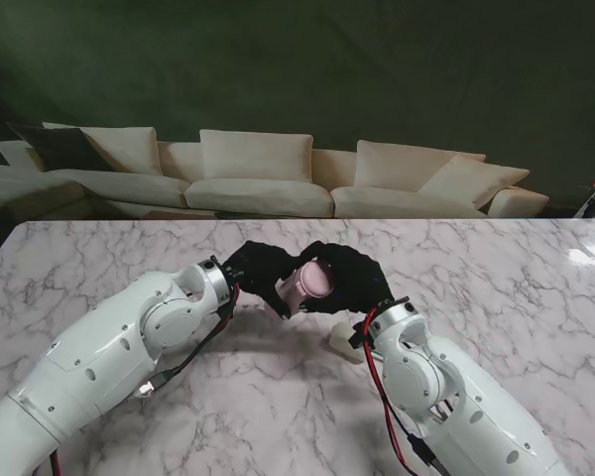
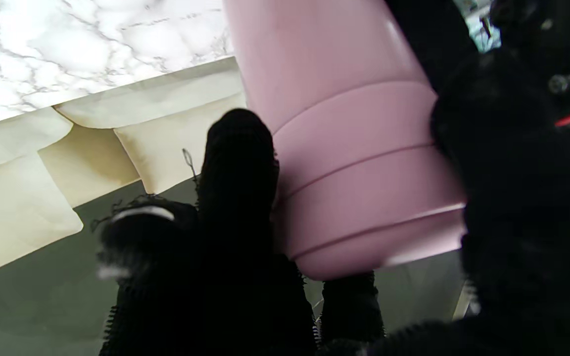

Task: Clean the thermos with cup brush

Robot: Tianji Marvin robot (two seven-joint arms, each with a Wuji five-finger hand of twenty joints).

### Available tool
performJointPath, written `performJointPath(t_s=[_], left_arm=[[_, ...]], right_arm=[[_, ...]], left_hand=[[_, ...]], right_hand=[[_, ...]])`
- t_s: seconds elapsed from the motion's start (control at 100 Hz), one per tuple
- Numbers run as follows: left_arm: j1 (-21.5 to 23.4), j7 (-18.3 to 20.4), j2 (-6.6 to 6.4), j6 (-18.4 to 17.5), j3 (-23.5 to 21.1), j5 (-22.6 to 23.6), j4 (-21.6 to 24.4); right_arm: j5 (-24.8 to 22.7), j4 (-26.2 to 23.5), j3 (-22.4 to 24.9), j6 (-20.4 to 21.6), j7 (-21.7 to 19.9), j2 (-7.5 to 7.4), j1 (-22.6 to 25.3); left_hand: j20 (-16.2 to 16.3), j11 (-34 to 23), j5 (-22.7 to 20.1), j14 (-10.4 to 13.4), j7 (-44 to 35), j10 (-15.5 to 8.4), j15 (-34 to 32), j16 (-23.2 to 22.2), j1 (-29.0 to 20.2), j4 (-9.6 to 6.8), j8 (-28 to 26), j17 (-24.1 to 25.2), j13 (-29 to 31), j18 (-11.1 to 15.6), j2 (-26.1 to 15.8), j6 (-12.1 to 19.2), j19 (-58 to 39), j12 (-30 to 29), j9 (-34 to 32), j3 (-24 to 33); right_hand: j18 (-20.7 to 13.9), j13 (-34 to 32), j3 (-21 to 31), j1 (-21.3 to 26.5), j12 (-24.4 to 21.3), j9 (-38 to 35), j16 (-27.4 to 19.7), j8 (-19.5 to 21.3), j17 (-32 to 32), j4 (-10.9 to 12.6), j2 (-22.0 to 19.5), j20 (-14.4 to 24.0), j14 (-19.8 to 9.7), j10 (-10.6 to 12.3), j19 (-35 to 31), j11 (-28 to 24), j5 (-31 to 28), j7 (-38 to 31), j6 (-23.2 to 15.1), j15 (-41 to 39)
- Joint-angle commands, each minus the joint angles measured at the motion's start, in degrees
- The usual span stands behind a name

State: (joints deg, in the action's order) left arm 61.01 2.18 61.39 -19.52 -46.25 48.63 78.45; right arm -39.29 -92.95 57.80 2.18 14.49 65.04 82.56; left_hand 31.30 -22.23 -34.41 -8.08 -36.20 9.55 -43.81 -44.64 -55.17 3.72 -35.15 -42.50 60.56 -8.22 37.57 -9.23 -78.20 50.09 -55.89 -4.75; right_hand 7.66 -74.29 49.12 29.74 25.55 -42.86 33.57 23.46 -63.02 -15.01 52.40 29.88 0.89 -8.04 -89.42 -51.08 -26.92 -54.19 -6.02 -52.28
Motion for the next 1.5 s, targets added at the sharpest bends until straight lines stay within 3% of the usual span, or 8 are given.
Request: performJointPath(t_s=[0.0,0.18,0.33,0.42,0.62,0.91,1.32,1.49], left_arm=[[-0.38,0.51,0.45,0.02,0.09,-0.31,0.63],[-0.25,0.32,0.51,0.25,-0.16,-0.4,0.72],[-0.06,0.08,0.61,0.5,-0.37,-0.79,0.65],[0.07,-0.01,0.63,0.65,-0.51,-0.85,0.68],[0.0,-0.36,0.75,0.7,-0.32,-1.02,0.57],[0.11,-0.78,0.96,1.36,-0.06,-1.67,0.22],[1.02,-1.42,0.9,1.5,-1.67,-1.19,0.5],[1.64,-2.17,1.0,1.35,-2.92,-1.49,0.57]], right_arm=[[0.73,0.74,-0.59,0.37,0.09,1.25,-0.21],[3.6,1.52,-1.14,0.69,1.37,2.04,-0.38],[3.05,1.72,-1.23,-0.02,2.86,2.27,-0.29],[1.72,1.93,-1.3,-0.96,4.49,2.42,-0.18],[0.73,1.8,-1.37,-2.49,5.45,2.52,0.02],[1.18,1.85,-1.46,-1.14,4.5,2.35,-0.26],[-0.81,0.6,-1.21,-1.51,3.31,1.84,-1.02],[-1.05,-1.26,0.25,-1.94,1.72,1.47,-0.52]], left_hand=[[-0.03,-3.44,-5.86,-0.17,-12.09,-2.44,-1.53,0.17,-11.83,-4.92,-4.88,-0.75,2.23,4.2,-18.48,10.21,-2.58,1.91,-2.79,29.46],[-0.05,-3.48,-5.85,0.0,-12.13,-2.52,-1.56,0.18,-11.84,-4.96,-4.93,-0.75,2.28,4.2,-18.51,10.2,-2.59,1.96,-2.82,29.46],[-0.05,-3.46,-5.85,-0.03,-12.15,-2.21,-1.57,0.18,-11.81,-4.95,-4.93,-0.75,2.28,4.2,-18.46,10.18,-2.59,1.97,-2.76,29.5],[-0.06,-3.51,-5.86,-0.06,-12.16,-2.13,-1.62,0.17,-11.78,-4.96,-4.93,-0.75,2.31,4.2,-18.44,10.19,-2.59,1.97,-2.83,29.54],[-0.05,-3.56,-5.9,-0.09,-12.19,-2.16,-1.71,0.16,-11.75,-4.97,-4.93,-0.84,2.41,4.17,-18.36,10.18,-2.63,1.94,-2.88,29.64],[-0.07,-3.62,-5.89,-0.09,-12.2,-2.16,-1.74,0.19,-11.7,-4.96,-4.93,-0.89,2.41,4.21,-18.38,10.09,-2.64,1.92,-2.87,29.73],[-0.46,-2.6,-5.05,-0.68,-11.33,-2.74,-0.06,0.94,-12.3,-4.67,-4.02,0.1,1.16,3.88,-19.04,9.46,-1.46,1.09,-1.91,28.76],[-1.67,1.2,-2.35,-1.79,-6.16,-1.69,6.14,3.1,-10.55,-5.17,-0.06,3.66,-2.74,2.87,-19.9,7.06,3.85,-3.1,1.99,20.07]], right_hand=[[-5.71,-1.48,12.11,12.2,3.06,-13.97,1.49,2.27,-1.72,0.84,-7.85,1.46,-2.16,6.43,-3.99,-9.41,-8.24,-14.77,-11.9,-2.57],[-6.43,-1.58,12.81,13.36,4.29,-15.17,1.77,3.53,-2.14,0.96,-8.79,2.09,-2.51,5.21,-5.57,-9.63,-15.67,-16.71,-15.4,-5.68],[-2.78,-1.3,9.4,6.61,3.65,-20.33,3.51,-2.05,-2.79,-0.03,-10.34,4.03,-1.11,4.09,-10.18,-9.7,-16.42,-15.33,-8.16,-12.41],[1.42,-1.15,-0.21,-0.22,5.57,-25.23,4.73,-4.31,-3.39,-0.95,-15.6,4.69,1.16,3.03,-14.49,-8.2,-21.2,-16.25,-6.65,-17.61],[3.82,-1.02,-2.28,-6.28,4.03,-31.15,5.72,-0.01,-3.81,1.73,-19.95,4.37,2.69,1.01,-18.32,-5.49,-28.93,-8.66,-0.64,-22.22],[-0.46,-1.19,7.27,6.02,3.72,-33.93,6.65,-5.85,-4.1,0.24,-10.84,5.26,-0.63,1.11,-18.89,-3.92,-25.14,-12.83,-2.71,-23.45],[-5.4,-1.37,10.9,8.66,6.52,-34.29,8.4,-4.43,-4.54,0.37,-8.43,7.49,-4.12,0.64,-20.0,-5.63,-24.82,-12.35,-0.56,-26.06],[-6.04,-1.4,11.53,8.64,7.06,-34.43,8.71,-3.85,-4.66,0.3,-8.22,7.97,-4.63,0.47,-20.36,-5.95,-24.95,-12.39,-0.26,-26.66]])
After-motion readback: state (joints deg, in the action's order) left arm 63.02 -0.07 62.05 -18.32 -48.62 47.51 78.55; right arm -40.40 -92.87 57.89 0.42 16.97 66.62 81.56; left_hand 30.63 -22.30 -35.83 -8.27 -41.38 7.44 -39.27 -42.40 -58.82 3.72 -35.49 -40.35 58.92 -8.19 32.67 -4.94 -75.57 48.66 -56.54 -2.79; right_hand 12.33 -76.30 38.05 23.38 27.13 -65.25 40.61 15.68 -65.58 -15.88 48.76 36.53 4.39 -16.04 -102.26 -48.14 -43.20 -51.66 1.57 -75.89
